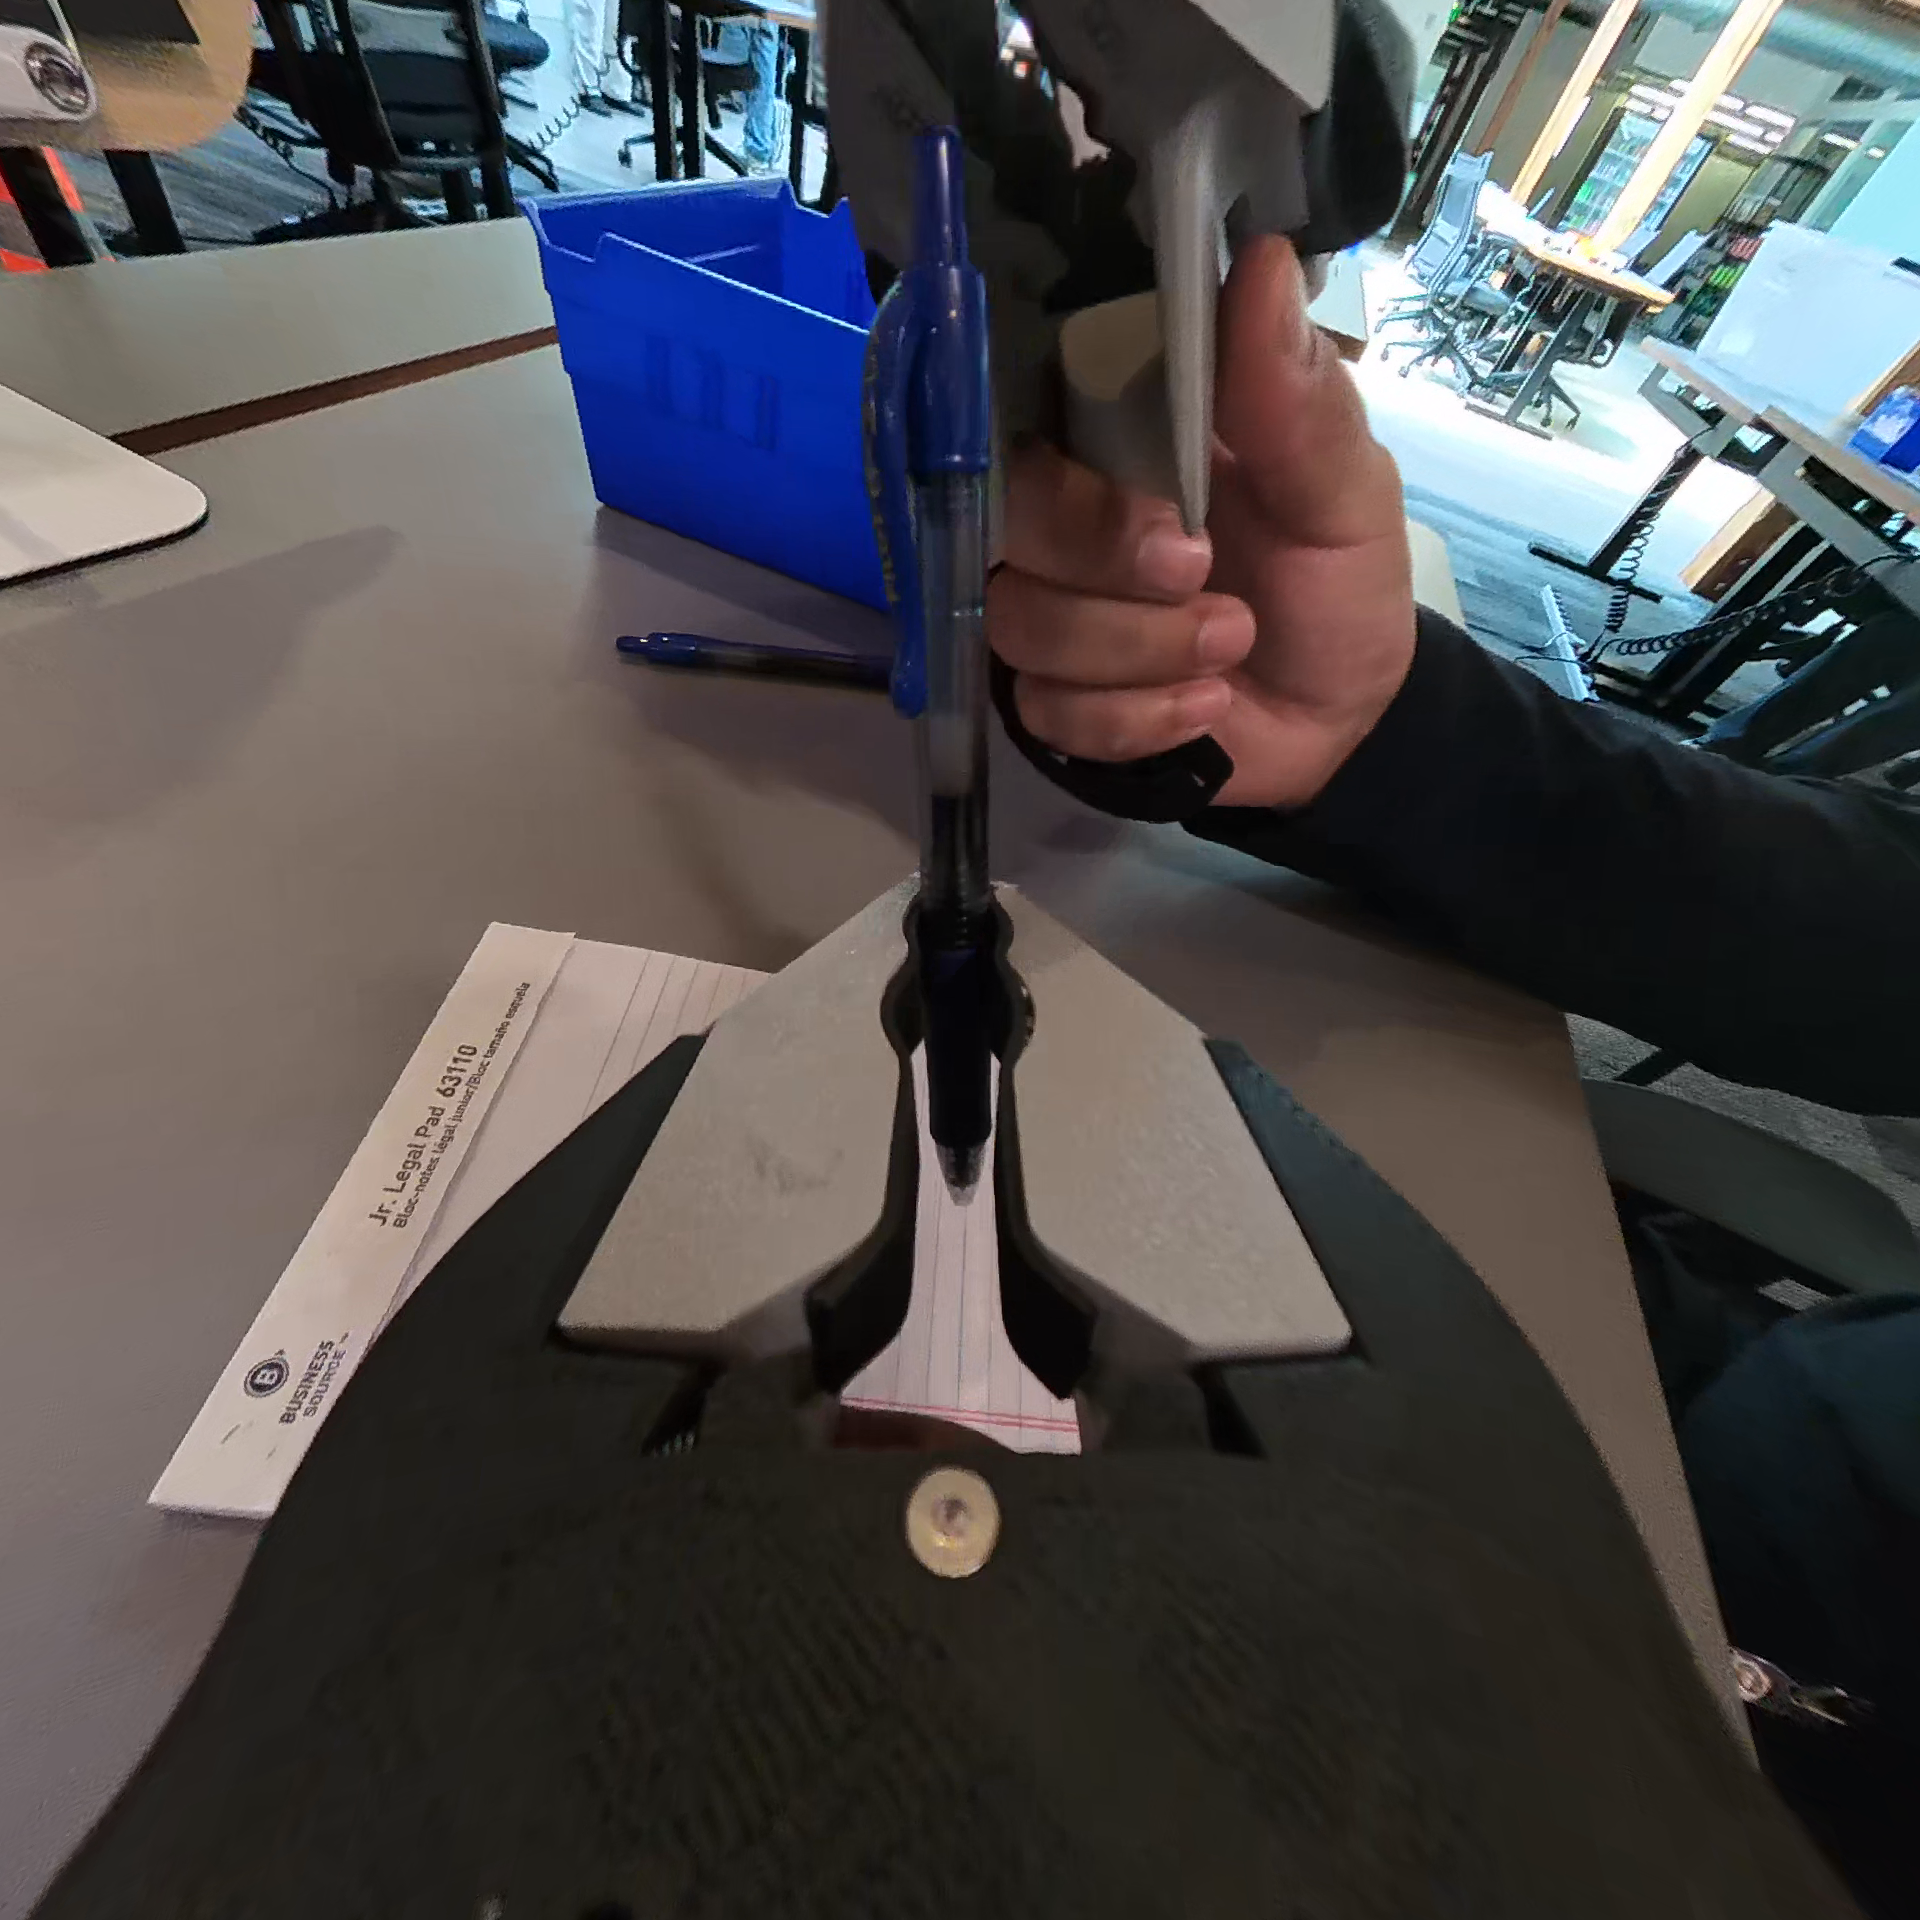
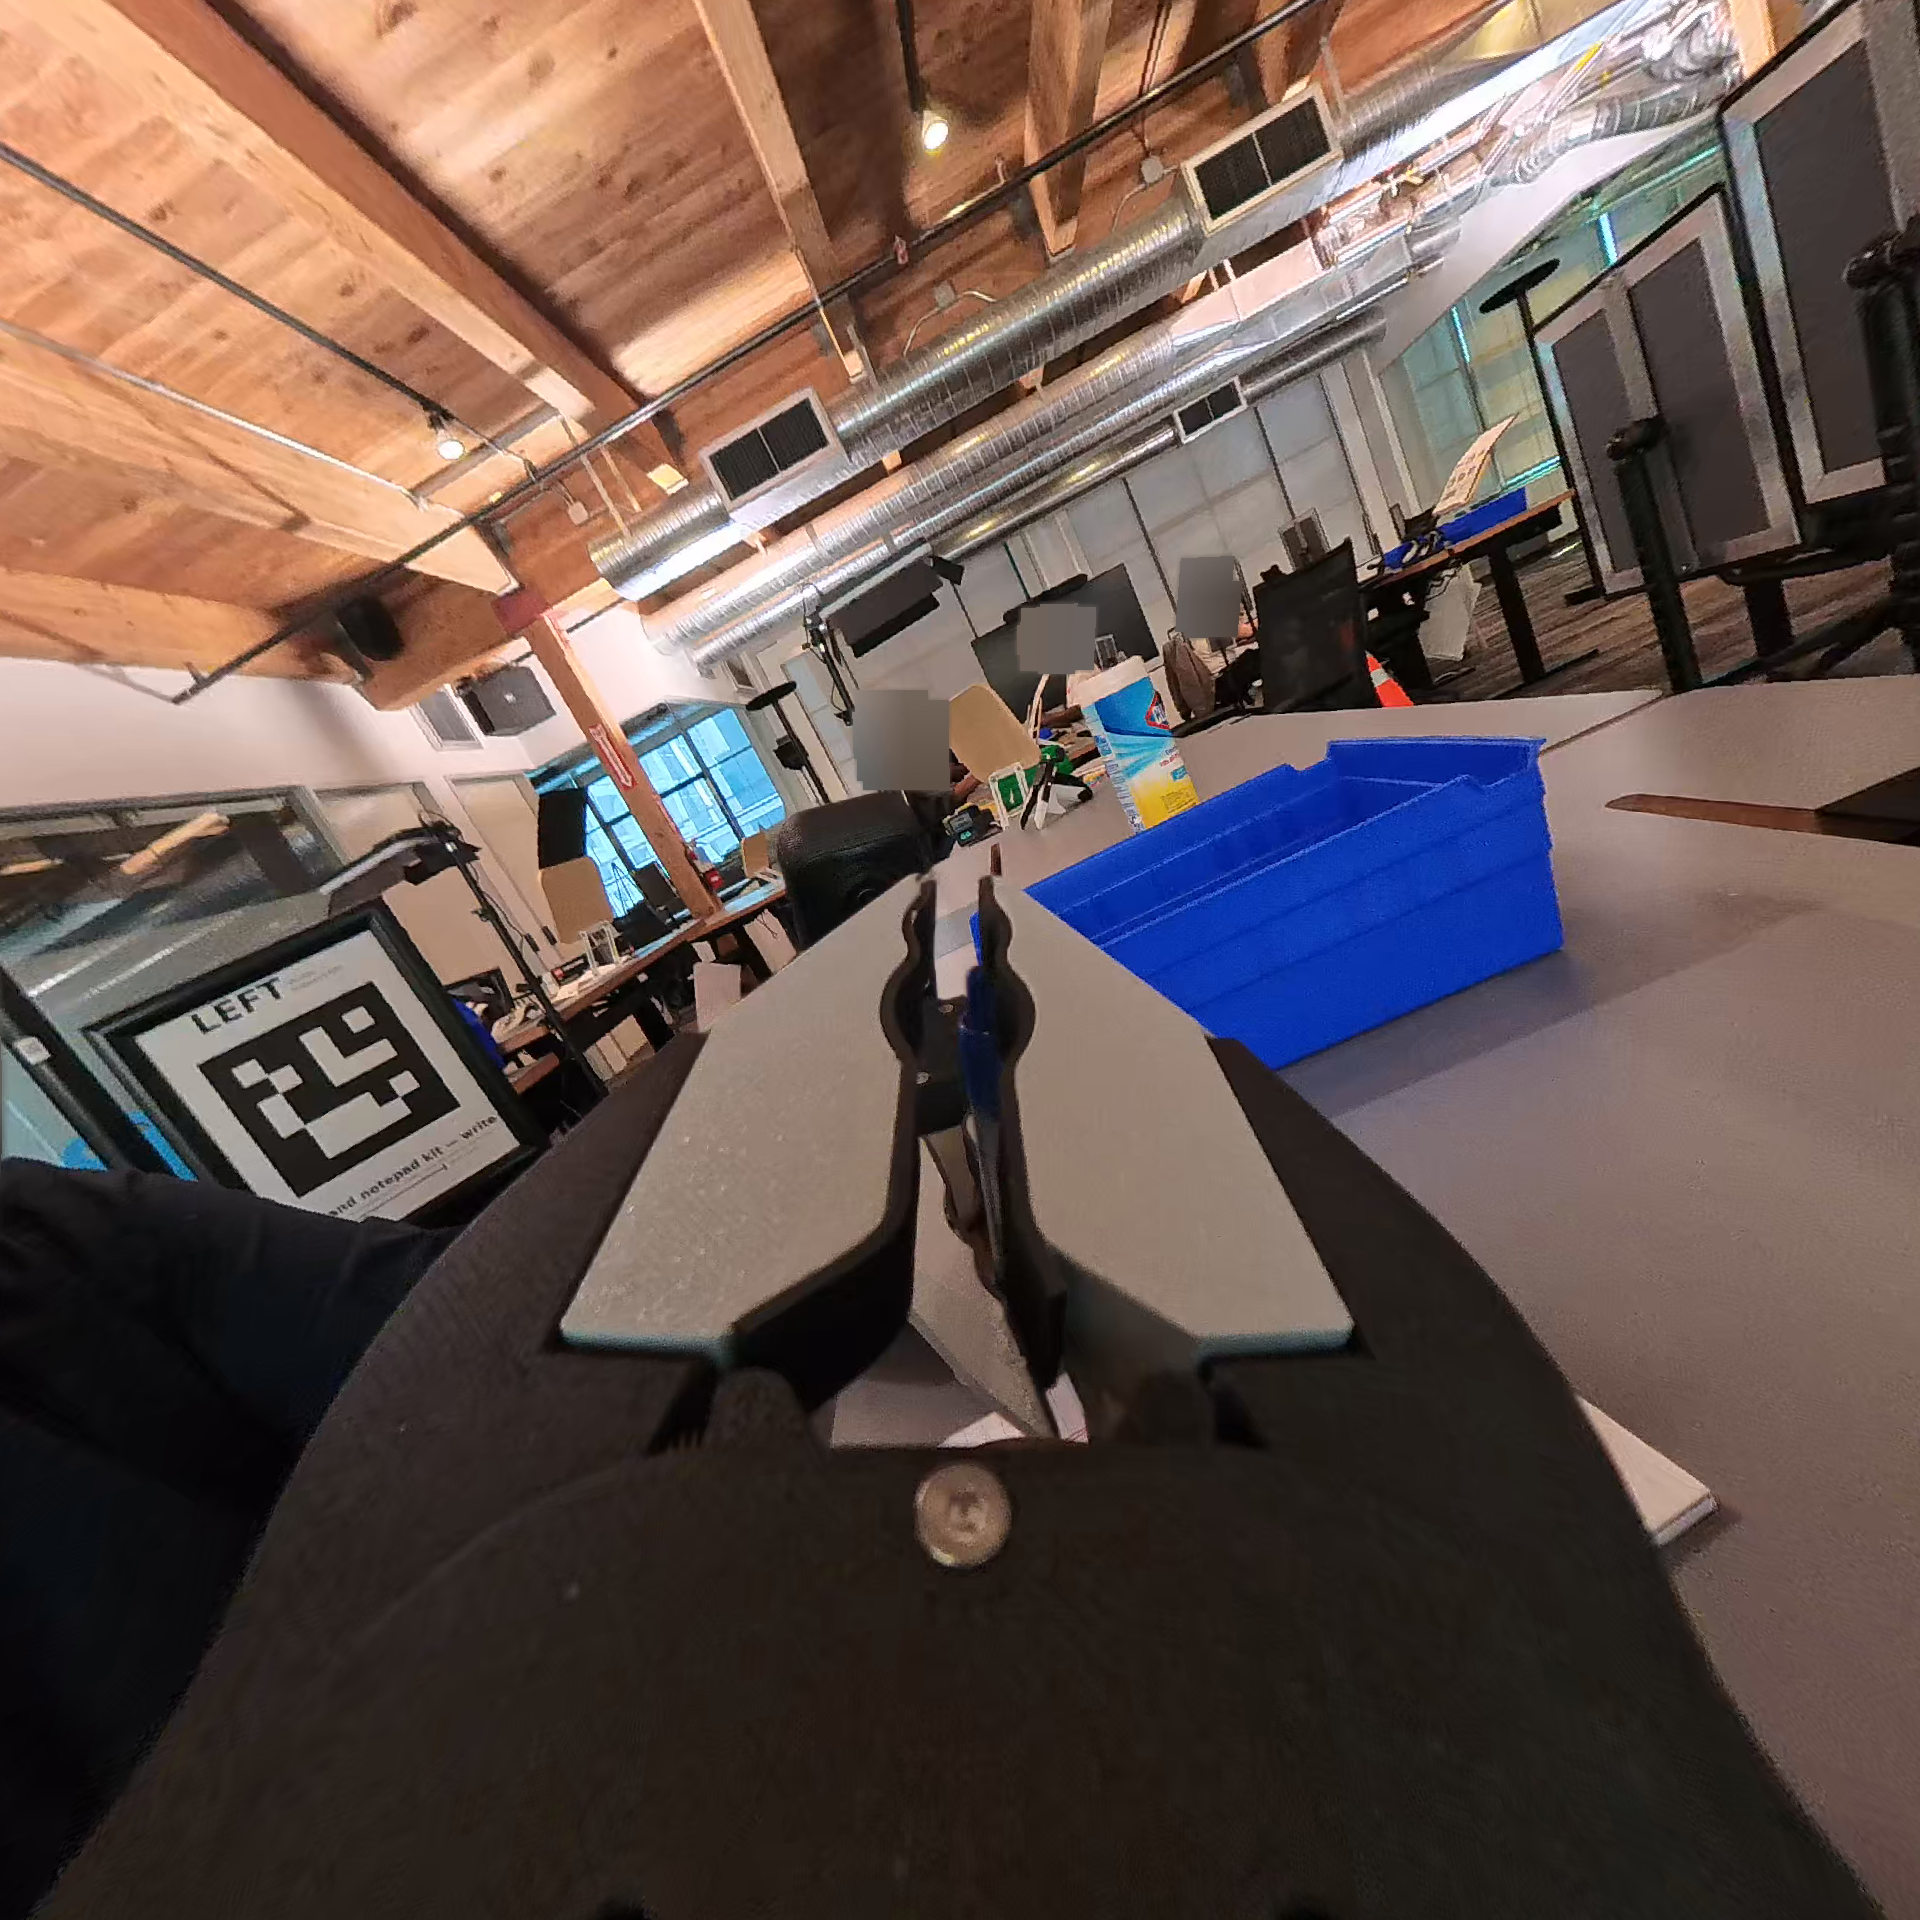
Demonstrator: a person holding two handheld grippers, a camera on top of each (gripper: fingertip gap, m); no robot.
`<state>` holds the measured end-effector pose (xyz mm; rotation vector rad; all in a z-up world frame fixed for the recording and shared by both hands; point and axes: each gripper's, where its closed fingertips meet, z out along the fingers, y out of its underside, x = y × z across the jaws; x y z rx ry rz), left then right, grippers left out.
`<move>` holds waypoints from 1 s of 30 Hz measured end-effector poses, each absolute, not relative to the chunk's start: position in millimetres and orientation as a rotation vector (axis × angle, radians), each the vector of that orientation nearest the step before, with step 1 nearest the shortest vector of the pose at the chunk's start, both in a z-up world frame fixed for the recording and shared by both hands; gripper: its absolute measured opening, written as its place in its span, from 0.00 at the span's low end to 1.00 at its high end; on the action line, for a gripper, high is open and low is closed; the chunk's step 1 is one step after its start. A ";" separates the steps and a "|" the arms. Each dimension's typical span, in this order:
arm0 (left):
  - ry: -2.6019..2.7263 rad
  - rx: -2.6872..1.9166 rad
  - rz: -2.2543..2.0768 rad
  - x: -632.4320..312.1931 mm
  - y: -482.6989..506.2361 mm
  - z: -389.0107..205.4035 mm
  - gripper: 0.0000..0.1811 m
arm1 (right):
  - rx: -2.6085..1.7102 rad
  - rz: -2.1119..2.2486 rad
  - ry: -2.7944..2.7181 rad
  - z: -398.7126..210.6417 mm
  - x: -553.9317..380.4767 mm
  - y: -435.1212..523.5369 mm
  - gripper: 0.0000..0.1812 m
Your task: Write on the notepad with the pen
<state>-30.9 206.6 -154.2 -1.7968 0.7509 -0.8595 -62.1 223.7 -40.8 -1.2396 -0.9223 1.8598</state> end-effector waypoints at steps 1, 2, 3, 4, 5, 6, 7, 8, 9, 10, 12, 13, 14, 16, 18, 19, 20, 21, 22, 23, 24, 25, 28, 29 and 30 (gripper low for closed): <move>0.749 -1.799 -0.858 -31.3 207.0 -154.7 0.03 | -1.241 1.841 -0.937 -41.8 -64.1 222.0 0.02; 0.748 -1.801 -0.856 -31.9 207.3 -155.0 0.03 | -1.251 1.809 -0.952 -44.1 -66.6 221.3 0.01; 0.750 -1.808 -0.852 -32.2 207.4 -156.3 0.03 | -1.262 1.766 -0.963 -46.7 -69.0 221.9 0.00; 0.755 -1.815 -0.855 -31.9 206.9 -157.7 0.03 | -1.270 1.722 -0.968 -48.5 -70.8 223.3 0.00; 0.758 -1.819 -0.859 -31.2 206.3 -158.6 0.03 | -1.276 1.692 -0.977 -49.9 -72.1 223.5 0.00; 0.764 -1.824 -0.856 -30.7 206.1 -160.0 0.03 | -1.279 1.680 -0.987 -50.9 -73.2 222.7 0.00; 0.768 -1.830 -0.849 -30.6 206.2 -161.3 0.03 | -1.284 1.676 -0.993 -51.9 -73.8 222.1 0.00; 0.772 -1.834 -0.838 -30.8 206.6 -162.6 0.03 | -1.292 1.670 -0.996 -53.1 -74.3 222.4 0.00; 0.776 -1.837 -0.823 -31.3 207.3 -163.7 0.03 | -1.304 1.659 -0.997 -55.1 -74.5 223.6 0.00; 0.775 -1.836 -0.804 -32.1 208.7 -164.1 0.03 | -1.314 1.652 -0.991 -56.4 -74.4 225.3 0.00; 0.775 -1.821 -0.777 -33.5 210.5 -162.9 0.03 | -1.314 1.670 -0.965 -56.1 -73.1 227.4 0.00; 0.776 -1.819 -0.772 -34.0 210.8 -162.6 0.02 | -1.315 1.676 -0.954 -56.5 -72.7 228.4 0.00; 0.769 -1.817 -0.764 -34.9 211.8 -161.9 0.02 | -1.315 1.674 -0.945 -56.8 -72.6 229.5 0.00; 0.763 -1.810 -0.761 -35.3 212.2 -160.2 0.02 | -1.307 1.677 -0.930 -56.1 -72.2 230.9 0.00; 0.762 -1.807 -0.751 -34.8 212.2 -158.7 0.02 | -1.297 1.698 -0.913 -55.0 -71.8 231.0 0.00; 0.762 -1.805 -0.742 -34.9 212.3 -158.0 0.02 | -1.295 1.708 -0.907 -55.1 -72.0 230.6 0.00; 0.762 -1.806 -0.733 -35.4 212.6 -157.9 0.02 | -1.300 1.706 -0.908 -56.2 -72.7 230.6 0.00; 0.758 -1.805 -0.739 -35.5 212.6 -157.5 0.02 | -1.305 1.692 -0.911 -57.4 -73.5 230.9 0.00; 0.747 -1.802 -0.759 -35.4 212.2 -156.2 0.02 | -1.312 1.674 -0.915 -58.8 -74.2 231.4 0.00; 0.734 -1.795 -0.779 -35.5 212.1 -154.2 0.02 | -1.320 1.661 -0.915 -59.6 -74.8 232.0 0.00; 0.728 -1.790 -0.794 -35.6 211.7 -152.6 0.02 | -1.326 1.660 -0.915 -60.2 -75.4 232.2 0.00; 0.731 -1.789 -0.800 -35.5 210.8 -152.1 0.02 | -1.327 1.671 -0.916 -60.6 -76.1 231.2 0.00; 0.743 -1.802 -0.799 -34.6 209.9 -154.7 0.02 | -1.333 1.661 -0.923 -62.6 -78.6 229.7 0.00; 0.745 -1.801 -0.803 -33.7 209.5 -154.8 0.02 | -1.333 1.651 -0.930 -62.5 -79.2 228.7 0.00; 0.743 -1.797 -0.809 -33.1 209.3 -154.1 0.02 | -1.330 1.648 -0.931 -61.5 -79.2 227.8 0.00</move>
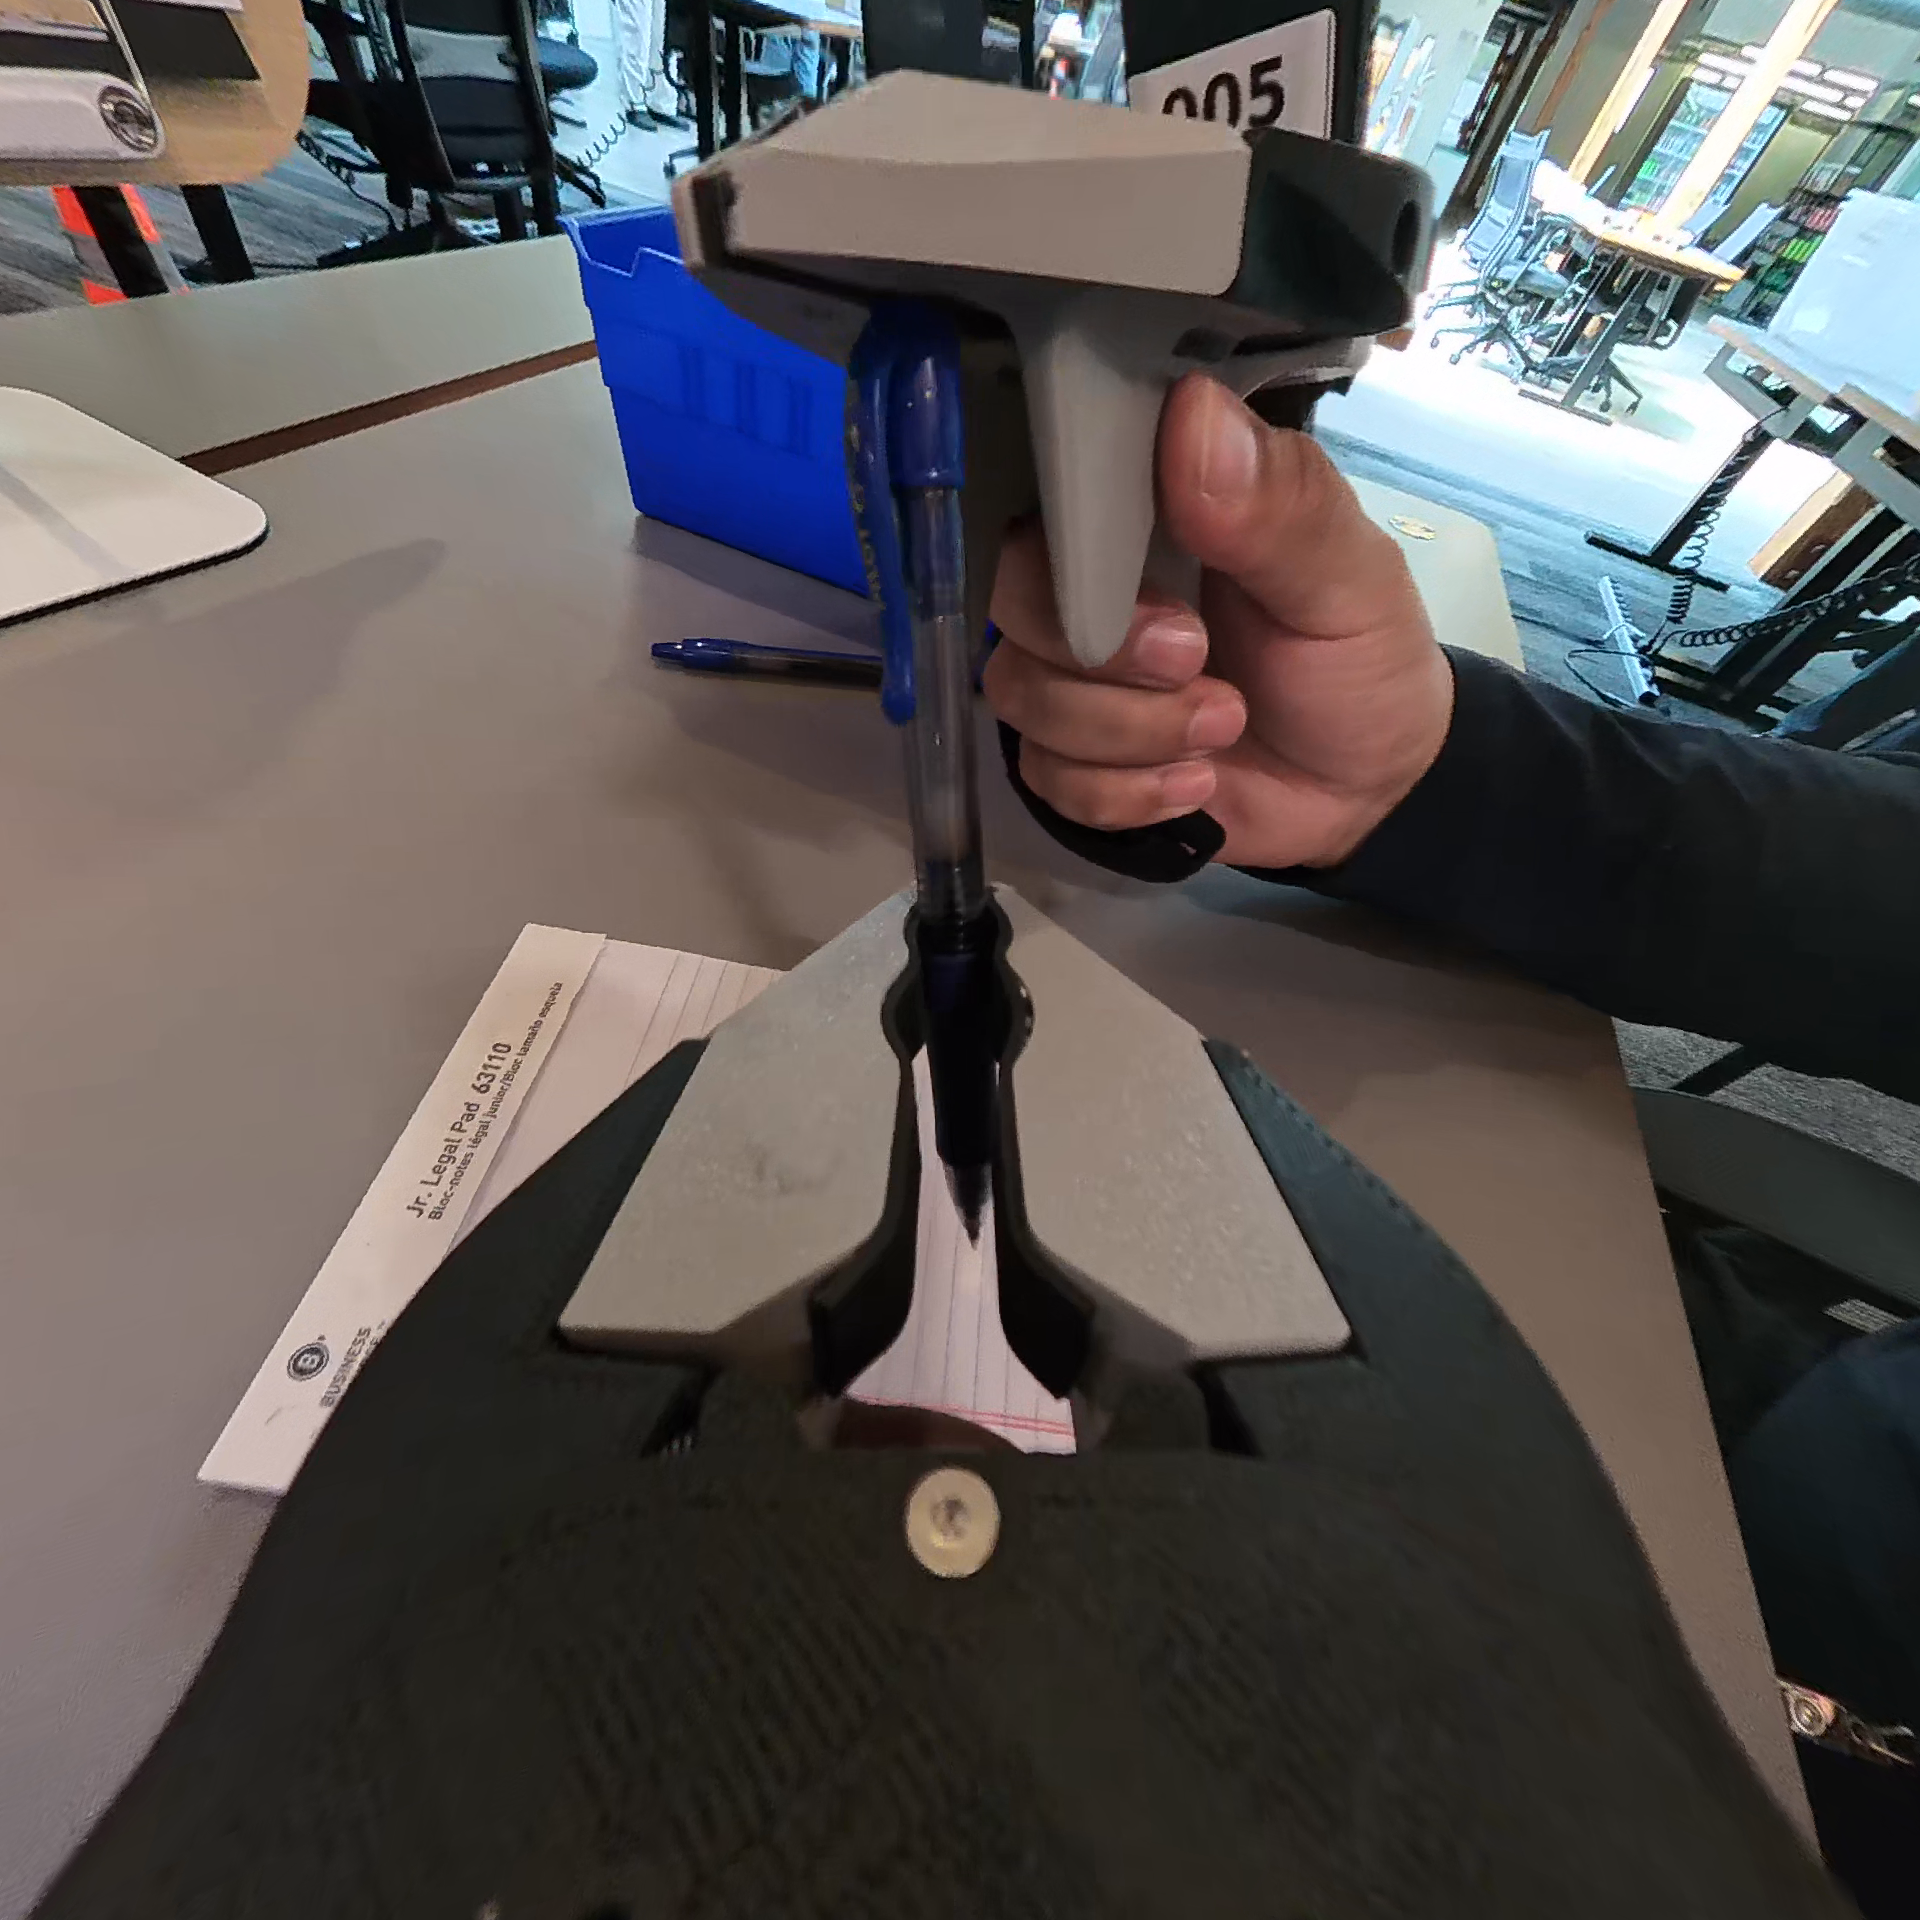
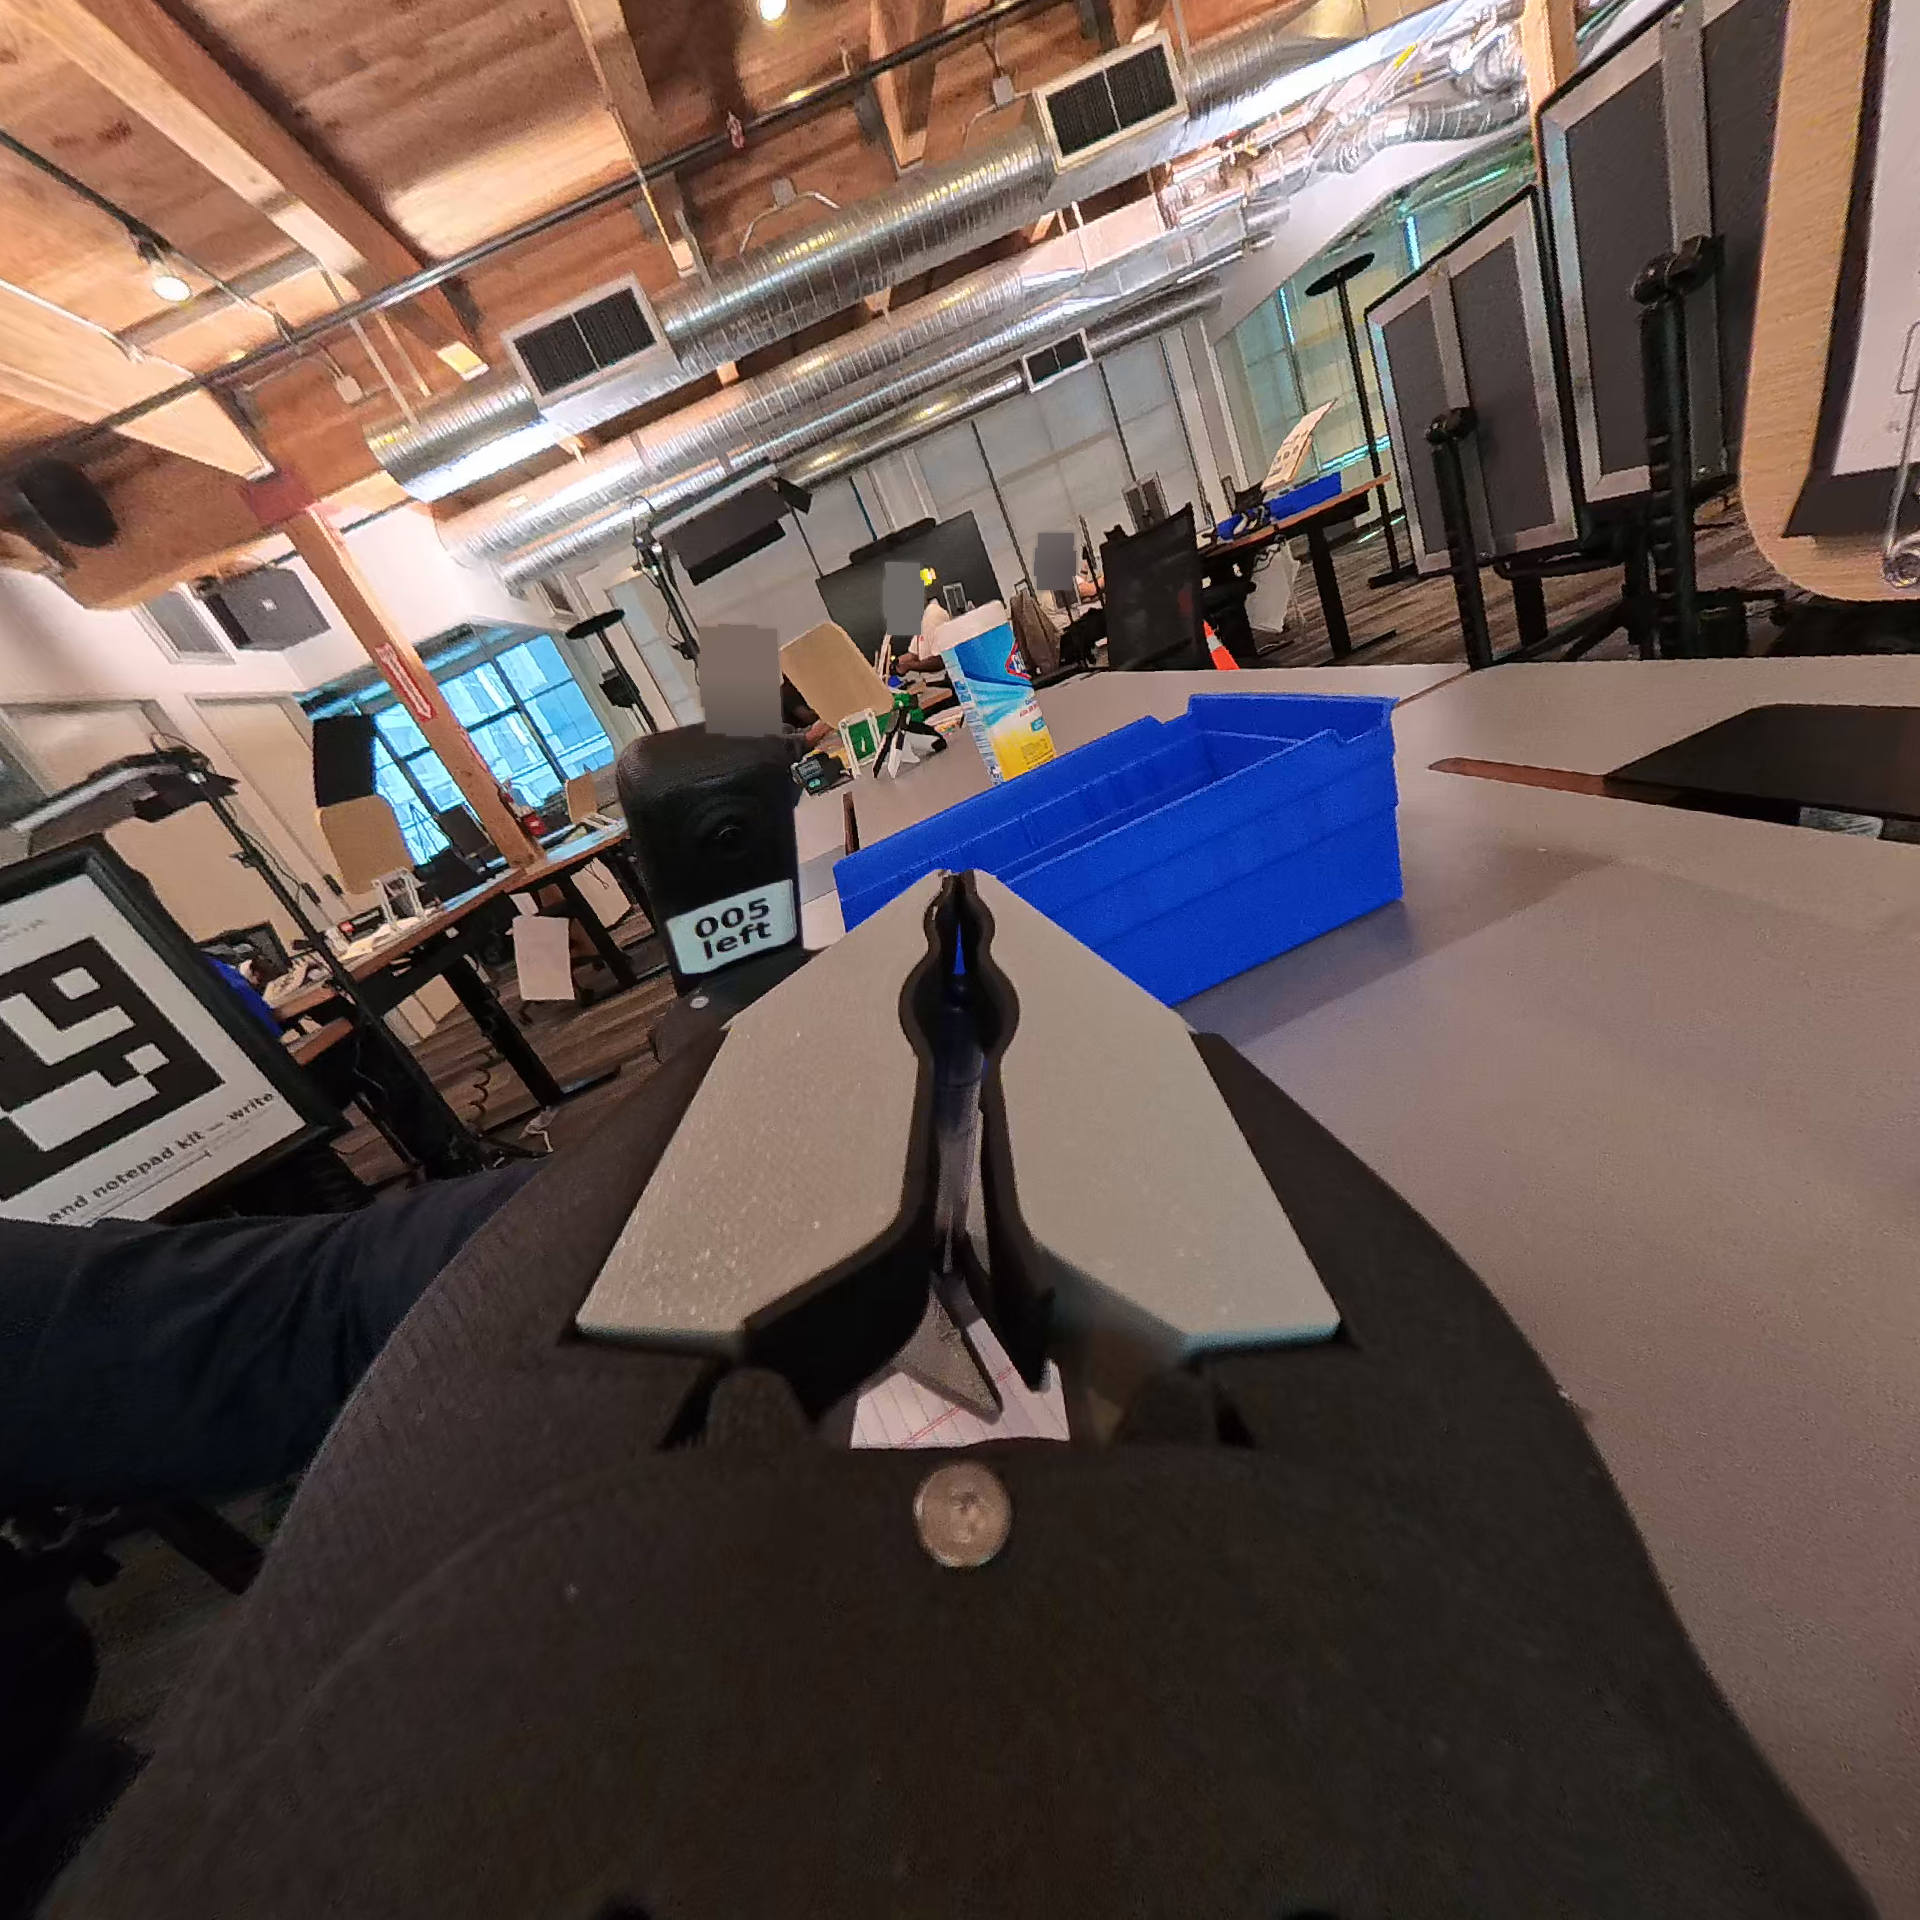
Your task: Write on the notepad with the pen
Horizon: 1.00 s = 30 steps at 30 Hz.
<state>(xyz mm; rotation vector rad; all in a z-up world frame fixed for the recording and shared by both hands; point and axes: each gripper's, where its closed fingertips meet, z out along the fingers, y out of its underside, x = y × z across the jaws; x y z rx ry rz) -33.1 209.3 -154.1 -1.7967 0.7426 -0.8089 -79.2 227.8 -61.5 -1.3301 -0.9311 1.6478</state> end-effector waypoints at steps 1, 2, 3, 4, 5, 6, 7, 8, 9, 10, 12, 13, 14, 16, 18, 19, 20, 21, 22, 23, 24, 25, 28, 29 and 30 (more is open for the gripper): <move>0.739 -1.791 -0.812 -33.1 209.6 -152.8 0.02 | -1.327 1.643 -0.929 -60.3 -78.5 228.1 0.00; 0.725 -1.781 -0.816 -34.3 210.7 -149.8 0.02 | -1.323 1.637 -0.918 -58.3 -77.0 229.7 0.00; 0.712 -1.765 -0.827 -35.3 211.2 -145.7 0.02 | -1.311 1.639 -0.896 -54.6 -74.4 232.0 0.00; 0.710 -1.753 -0.829 -35.9 210.9 -142.7 0.02 | -1.293 1.644 -0.865 -50.0 -70.7 234.6 0.00; 0.699 -1.740 -0.818 -37.4 211.6 -139.5 0.02 | -1.278 1.645 -0.827 -45.4 -66.5 238.4 0.00; 0.693 -1.737 -0.801 -39.4 212.8 -138.5 0.02 | -1.266 1.643 -0.796 -41.6 -62.3 242.0 0.00; 0.695 -1.744 -0.781 -41.2 214.0 -140.0 0.02 | -1.263 1.638 -0.785 -40.0 -58.9 244.3 0.00; 0.697 -1.753 -0.755 -43.1 215.8 -142.6 0.02 | -1.269 1.636 -0.790 -40.6 -57.5 245.2 0.01; 0.701 -1.765 -0.742 -43.8 216.8 -145.5 0.02 | -1.276 1.649 -0.808 -42.3 -57.6 243.5 0.07; 0.706 -1.779 -0.739 -43.4 217.1 -148.8 0.02 | -1.280 1.677 -0.833 -44.2 -59.0 239.6 0.08; 0.718 -1.790 -0.712 -42.7 218.2 -152.8 0.02 | -1.330 1.718 -0.893 -53.8 -66.1 233.3 0.12; 0.732 -1.791 -0.700 -41.8 217.7 -154.0 0.02 | -1.374 1.727 -0.932 -61.7 -71.3 230.5 0.15; 0.749 -1.792 -0.688 -40.7 216.7 -155.0 0.02 | -1.410 1.740 -0.975 -69.2 -76.1 226.2 0.18; 0.762 -1.792 -0.662 -40.8 216.8 -156.5 0.02 | -1.486 1.761 -1.078 -86.3 -84.4 214.9 0.18; 0.770 -1.799 -0.648 -41.6 217.3 -158.5 0.02 | -1.530 1.755 -1.168 -99.0 -89.5 205.5 0.12; 0.779 -1.810 -0.639 -41.7 217.2 -161.1 0.02 | -1.543 1.720 -1.186 -102.7 -90.7 205.4 0.04; 0.783 -1.813 -0.631 -41.7 217.5 -162.6 0.02 | -1.552 1.673 -1.202 -105.4 -90.7 206.8 0.03; 0.785 -1.811 -0.634 -40.5 217.1 -162.5 0.02 | -1.554 1.631 -1.222 -106.9 -89.9 207.5 0.02; 0.783 -1.802 -0.640 -39.0 216.8 -160.9 0.02 | -1.549 1.604 -1.231 -106.5 -88.9 208.1 0.02; 0.780 -1.788 -0.643 -37.8 216.6 -158.6 0.02 | -1.541 1.595 -1.227 -104.6 -88.0 208.8 0.02; 0.783 -1.778 -0.649 -36.5 215.4 -157.6 0.03 | -1.531 1.602 -1.213 -101.8 -86.8 209.7 0.02; 0.799 -1.787 -0.652 -35.8 213.5 -160.2 0.04 | -1.519 1.617 -1.190 -98.0 -85.4 211.4 0.02; 0.836 -1.840 -0.615 -35.9 213.8 -172.7 0.09 | -1.473 1.643 -1.111 -84.4 -77.2 220.1 0.02; 0.847 -1.826 -0.617 -34.2 212.9 -172.2 0.05 | -1.462 1.652 -1.103 -81.5 -74.2 221.1 0.02; 0.853 -1.805 -0.628 -32.1 211.5 -169.7 0.03 | -1.456 1.668 -1.107 -80.3 -71.8 220.5 0.02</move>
